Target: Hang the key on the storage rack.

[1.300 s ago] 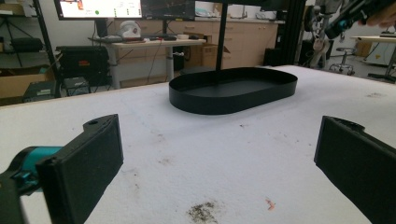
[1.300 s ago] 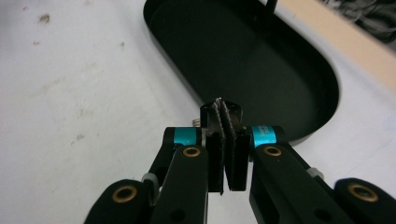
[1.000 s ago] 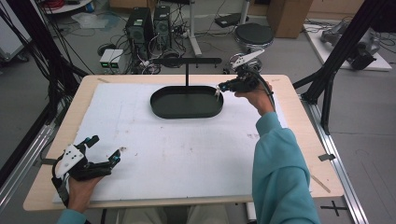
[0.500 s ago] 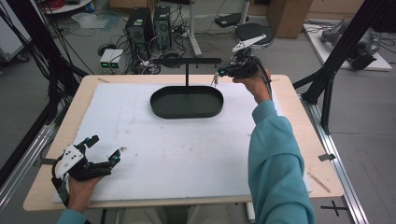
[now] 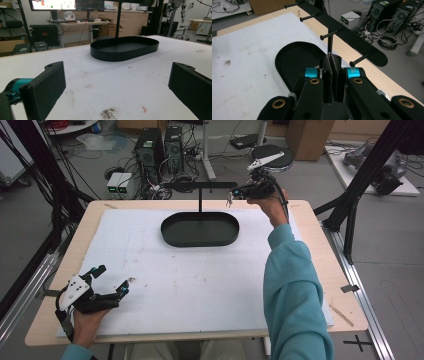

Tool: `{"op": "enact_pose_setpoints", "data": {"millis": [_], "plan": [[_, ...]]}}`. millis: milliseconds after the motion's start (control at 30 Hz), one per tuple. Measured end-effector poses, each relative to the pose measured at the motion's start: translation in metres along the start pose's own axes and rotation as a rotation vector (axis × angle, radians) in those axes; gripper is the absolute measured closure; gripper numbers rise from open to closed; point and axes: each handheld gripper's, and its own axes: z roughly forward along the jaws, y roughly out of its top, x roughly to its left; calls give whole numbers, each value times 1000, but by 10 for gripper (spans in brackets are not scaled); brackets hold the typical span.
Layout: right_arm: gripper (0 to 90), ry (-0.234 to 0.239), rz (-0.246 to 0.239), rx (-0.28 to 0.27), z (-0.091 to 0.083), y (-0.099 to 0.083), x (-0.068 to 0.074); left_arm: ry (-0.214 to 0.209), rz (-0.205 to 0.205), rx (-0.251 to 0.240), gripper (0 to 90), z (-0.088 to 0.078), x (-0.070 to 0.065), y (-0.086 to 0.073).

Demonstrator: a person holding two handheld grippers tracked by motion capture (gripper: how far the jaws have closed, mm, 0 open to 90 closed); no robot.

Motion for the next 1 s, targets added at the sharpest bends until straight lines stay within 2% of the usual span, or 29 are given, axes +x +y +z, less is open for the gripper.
{"op": "enact_pose_setpoints", "data": {"millis": [100, 300, 400, 600, 967, 1000], "plan": [[888, 1, 10, 3, 1, 0, 0, 0, 0, 0, 17, 0, 0, 0], [888, -6, 1, -1, 6, -1, -2, -1, 0, 0, 17, 0, 0, 0], [888, -16, 9, 16, 9, -1, -1, -1, 1, 0, 17, 0, 0, 0], [887, -31, 7, 16, 12, -2, -3, 0, 2, 1, 17, 0, 0, 0], [887, -52, 40, 23, 18, -7, -6, -2, 3, 1, 17, 0, 1, 0], [887, -61, 31, 15, 19, -8, -8, -2, 2, 1, 17, 0, 1, 0]]}}
